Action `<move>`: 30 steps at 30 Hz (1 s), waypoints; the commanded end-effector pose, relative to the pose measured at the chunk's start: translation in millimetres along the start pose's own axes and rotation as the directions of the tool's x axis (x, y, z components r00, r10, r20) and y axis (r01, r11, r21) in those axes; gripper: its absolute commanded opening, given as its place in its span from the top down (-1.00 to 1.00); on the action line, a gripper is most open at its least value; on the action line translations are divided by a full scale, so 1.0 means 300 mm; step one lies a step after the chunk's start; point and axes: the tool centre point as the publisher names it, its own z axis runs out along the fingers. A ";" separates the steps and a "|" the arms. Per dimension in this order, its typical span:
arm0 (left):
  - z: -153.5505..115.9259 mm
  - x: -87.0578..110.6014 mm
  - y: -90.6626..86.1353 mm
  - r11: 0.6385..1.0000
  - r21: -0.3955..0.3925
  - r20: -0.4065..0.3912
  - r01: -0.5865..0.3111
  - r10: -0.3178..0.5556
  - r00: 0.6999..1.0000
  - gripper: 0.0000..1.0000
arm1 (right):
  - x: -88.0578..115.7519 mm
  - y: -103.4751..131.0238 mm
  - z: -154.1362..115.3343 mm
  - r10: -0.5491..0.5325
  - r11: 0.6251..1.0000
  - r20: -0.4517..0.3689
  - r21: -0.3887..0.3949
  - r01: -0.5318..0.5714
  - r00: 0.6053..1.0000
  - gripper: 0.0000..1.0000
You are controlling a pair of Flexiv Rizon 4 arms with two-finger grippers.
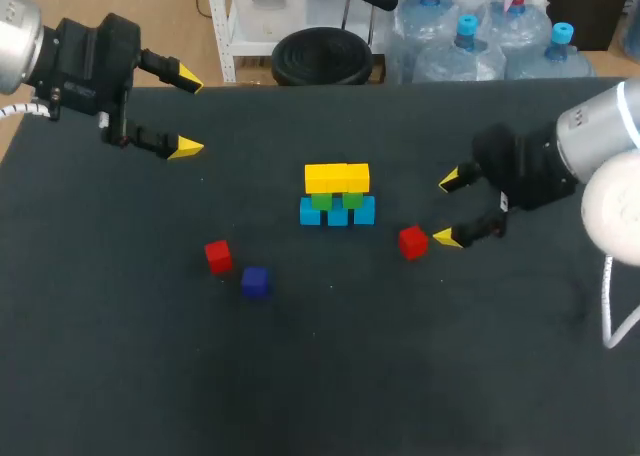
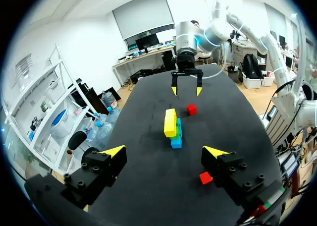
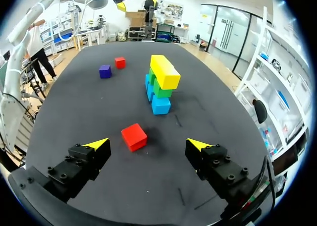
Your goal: Place the blue cubes, place green cubes on the blue cubes, place the yellow cubes on the green cubes, then place the red cubes on the yellow cubes, and place purple cube on the red cubes.
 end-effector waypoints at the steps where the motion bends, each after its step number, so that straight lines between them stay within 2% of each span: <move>1: -0.001 0.005 -0.002 1.000 -0.003 0.005 -0.004 0.004 1.000 -1.00 | 0.025 -0.016 -0.020 -0.002 0.957 0.038 -0.289 0.012 0.999 -1.00; 7: -0.001 0.005 -0.002 1.000 -0.003 0.005 -0.004 0.004 1.000 -1.00 | 0.039 -0.033 -0.034 -0.004 0.939 0.045 -0.344 0.019 0.999 -1.00; 15: -0.001 0.005 -0.002 1.000 -0.003 0.005 -0.004 0.004 1.000 -1.00 | 0.044 -0.036 -0.041 -0.065 0.897 0.046 -0.435 0.079 0.997 -1.00; 30: -0.001 0.005 -0.002 1.000 -0.003 0.005 -0.004 0.004 1.000 -1.00 | 0.048 -0.006 -0.007 -0.132 0.863 0.111 -0.477 0.169 0.985 -1.00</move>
